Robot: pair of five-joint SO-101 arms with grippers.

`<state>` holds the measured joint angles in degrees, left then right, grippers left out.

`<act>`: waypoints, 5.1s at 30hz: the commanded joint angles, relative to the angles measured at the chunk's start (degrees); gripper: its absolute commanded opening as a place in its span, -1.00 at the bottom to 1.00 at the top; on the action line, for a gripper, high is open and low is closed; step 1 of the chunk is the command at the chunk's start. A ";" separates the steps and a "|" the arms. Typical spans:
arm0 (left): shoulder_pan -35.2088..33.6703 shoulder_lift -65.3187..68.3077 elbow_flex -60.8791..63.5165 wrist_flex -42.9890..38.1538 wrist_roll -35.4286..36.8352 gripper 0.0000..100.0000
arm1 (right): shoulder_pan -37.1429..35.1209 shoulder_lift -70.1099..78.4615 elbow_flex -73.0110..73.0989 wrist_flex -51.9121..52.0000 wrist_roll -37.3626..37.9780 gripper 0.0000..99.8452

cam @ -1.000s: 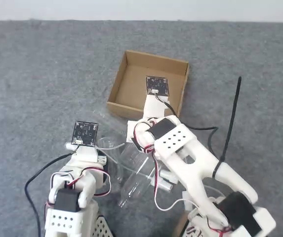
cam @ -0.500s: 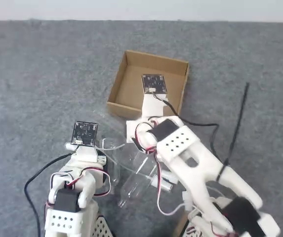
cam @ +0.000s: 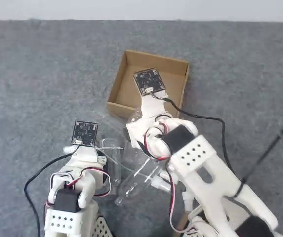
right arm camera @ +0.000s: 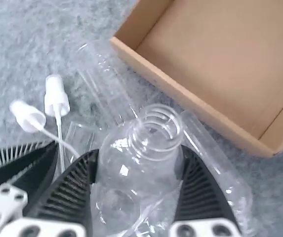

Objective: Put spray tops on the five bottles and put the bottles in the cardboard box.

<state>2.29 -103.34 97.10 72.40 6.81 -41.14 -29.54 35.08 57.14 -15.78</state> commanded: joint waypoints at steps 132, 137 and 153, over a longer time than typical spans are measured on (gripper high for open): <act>0.09 -0.97 -0.57 0.09 -0.18 -0.98 | 39.87 30.90 -7.56 11.30 43.78 -0.80; 0.09 -0.97 -0.57 0.09 -0.18 -0.98 | 39.87 27.12 -7.56 13.85 40.70 -0.99; 0.09 -0.97 -0.57 0.09 -0.18 -0.98 | 36.97 3.38 -7.12 21.41 28.92 -0.99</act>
<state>2.29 -103.34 97.10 72.40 6.81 -1.85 -18.55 30.77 77.71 17.36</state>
